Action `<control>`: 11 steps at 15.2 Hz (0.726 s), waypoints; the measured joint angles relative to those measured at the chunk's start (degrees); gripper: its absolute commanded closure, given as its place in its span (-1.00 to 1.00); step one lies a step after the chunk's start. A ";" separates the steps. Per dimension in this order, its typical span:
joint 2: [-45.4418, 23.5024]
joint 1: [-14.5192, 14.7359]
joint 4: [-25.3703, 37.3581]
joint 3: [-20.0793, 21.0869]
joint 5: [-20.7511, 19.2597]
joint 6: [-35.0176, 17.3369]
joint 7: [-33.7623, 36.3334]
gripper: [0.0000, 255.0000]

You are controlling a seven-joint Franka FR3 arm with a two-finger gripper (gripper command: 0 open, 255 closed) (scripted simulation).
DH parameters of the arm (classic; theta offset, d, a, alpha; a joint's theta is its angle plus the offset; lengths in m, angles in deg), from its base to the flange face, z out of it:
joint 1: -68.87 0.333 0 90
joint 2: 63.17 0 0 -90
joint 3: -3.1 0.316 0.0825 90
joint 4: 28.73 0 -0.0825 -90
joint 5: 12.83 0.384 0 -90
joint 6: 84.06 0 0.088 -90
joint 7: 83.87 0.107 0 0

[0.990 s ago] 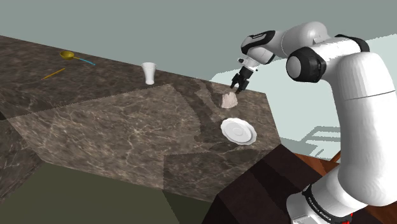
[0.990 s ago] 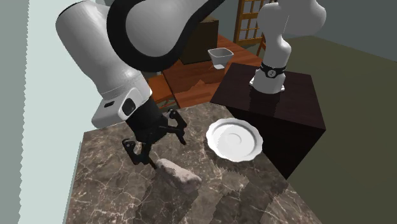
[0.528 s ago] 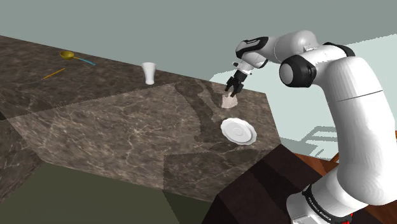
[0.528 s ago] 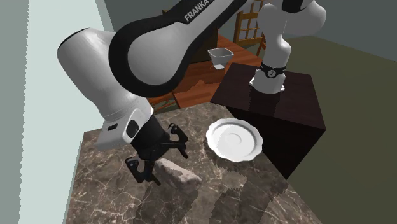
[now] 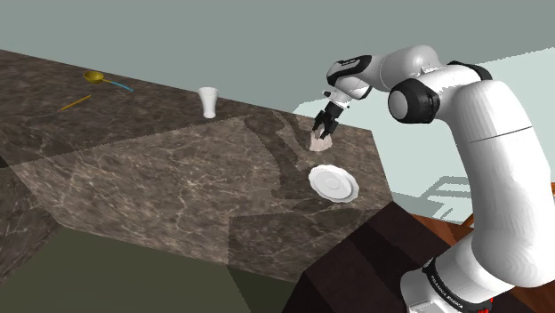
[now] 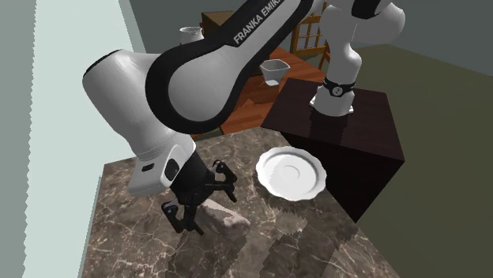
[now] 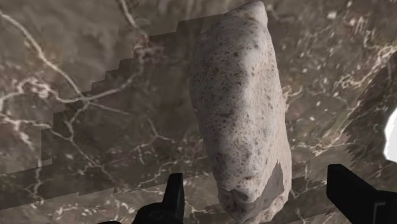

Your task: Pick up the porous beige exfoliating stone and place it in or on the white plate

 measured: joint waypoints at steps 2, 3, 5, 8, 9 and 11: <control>0.00 0.00 0.00 0.00 0.00 -0.01 0.00 1.00; 0.00 0.00 0.00 0.00 0.00 -0.01 0.00 1.00; 0.07 -0.01 0.04 -0.03 0.00 0.01 0.00 1.00; 0.06 -0.02 0.08 -0.04 0.00 0.01 0.03 1.00; 0.06 0.00 0.07 -0.03 0.01 -0.04 0.02 1.00; 0.06 0.00 0.08 -0.03 0.01 -0.03 0.02 1.00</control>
